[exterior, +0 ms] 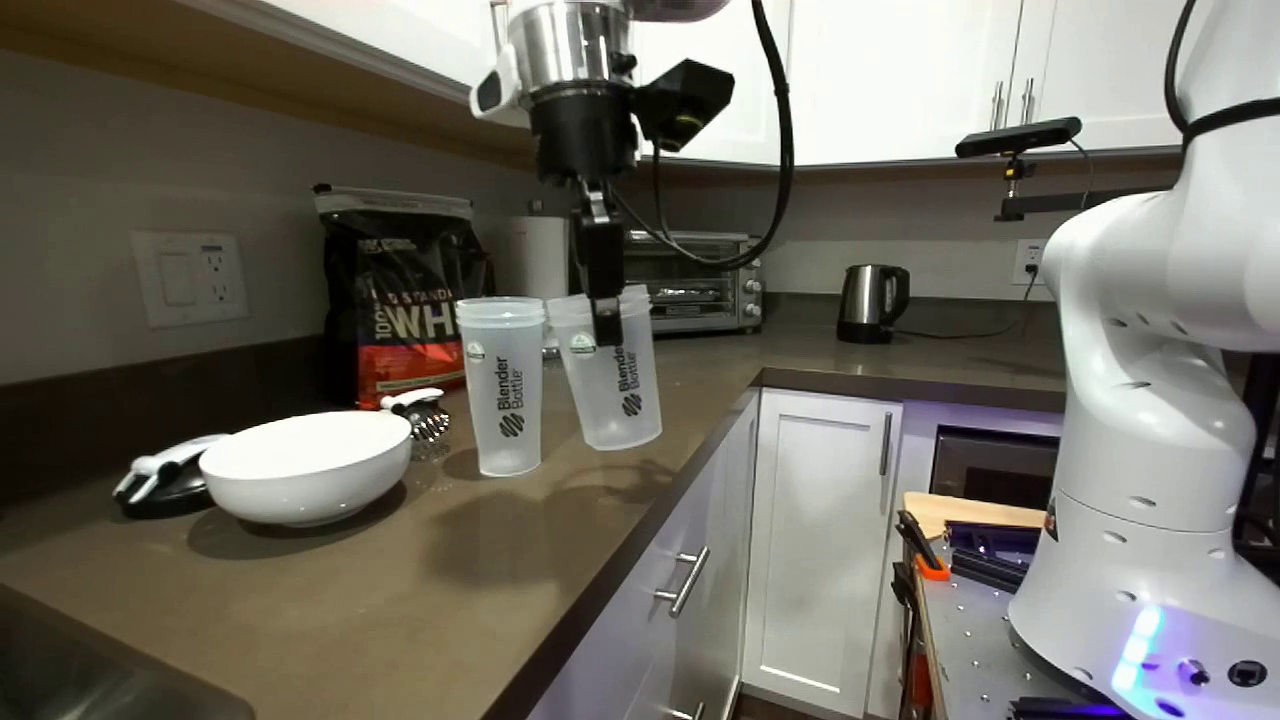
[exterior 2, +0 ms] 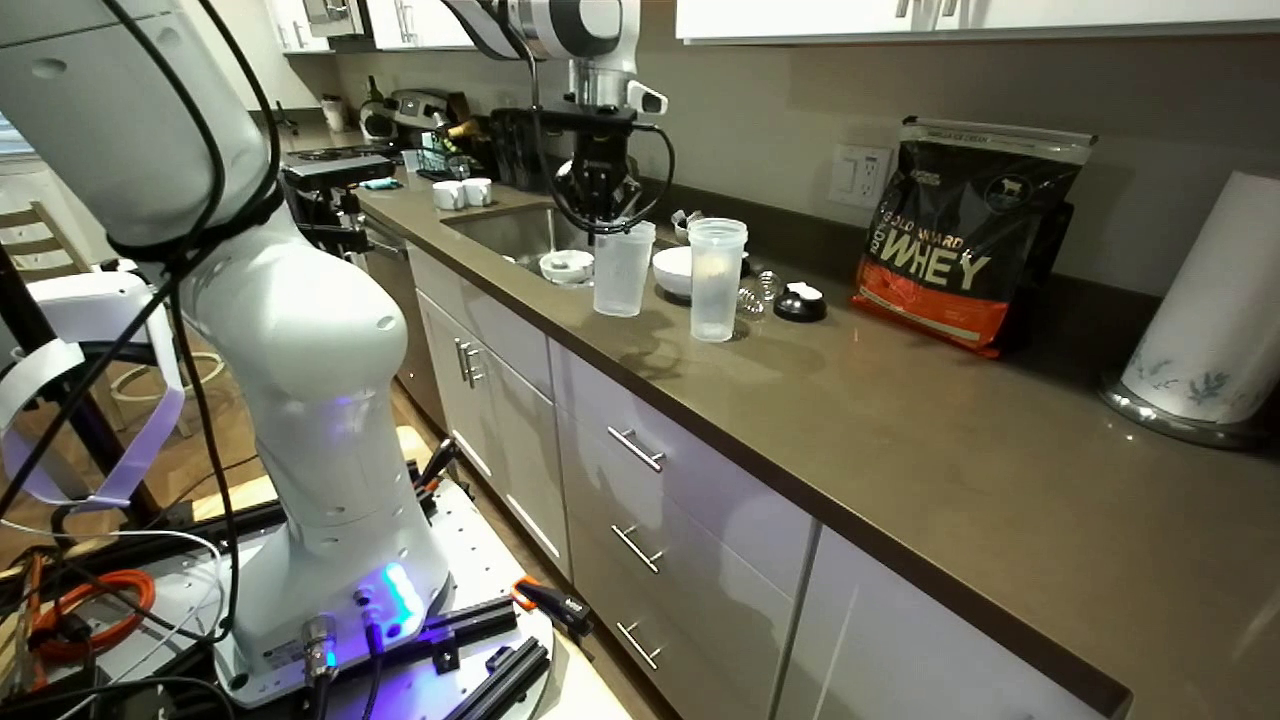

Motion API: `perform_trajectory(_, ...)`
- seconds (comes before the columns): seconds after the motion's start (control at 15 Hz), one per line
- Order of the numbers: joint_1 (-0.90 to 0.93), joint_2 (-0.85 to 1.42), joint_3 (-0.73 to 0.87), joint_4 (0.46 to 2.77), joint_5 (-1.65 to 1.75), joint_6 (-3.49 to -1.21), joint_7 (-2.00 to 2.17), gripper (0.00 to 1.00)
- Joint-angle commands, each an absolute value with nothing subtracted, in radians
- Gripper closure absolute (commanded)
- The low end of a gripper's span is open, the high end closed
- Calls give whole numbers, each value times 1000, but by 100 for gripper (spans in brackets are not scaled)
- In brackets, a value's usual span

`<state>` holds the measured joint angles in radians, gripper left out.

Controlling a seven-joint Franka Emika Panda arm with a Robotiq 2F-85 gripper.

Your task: Pick the cup on the left and move it to the right on the counter

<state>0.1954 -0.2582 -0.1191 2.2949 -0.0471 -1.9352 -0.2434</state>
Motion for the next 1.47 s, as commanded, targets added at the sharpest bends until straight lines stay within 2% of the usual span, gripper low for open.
perform_trajectory(0.0, 128, -378, -59, 2406, -42, -1922, -206, 98)
perform_trajectory(0.33, -8, -434, 43, 2483, 44, -1989, -153, 98)
perform_trajectory(0.6, -94, -384, 119, 2465, 95, -2126, -167, 98)
perform_trajectory(1.0, -146, -231, 160, 2342, 138, -2290, -158, 98)
perform_trajectory(1.4, -173, -59, 190, 2173, 146, -2306, -156, 98)
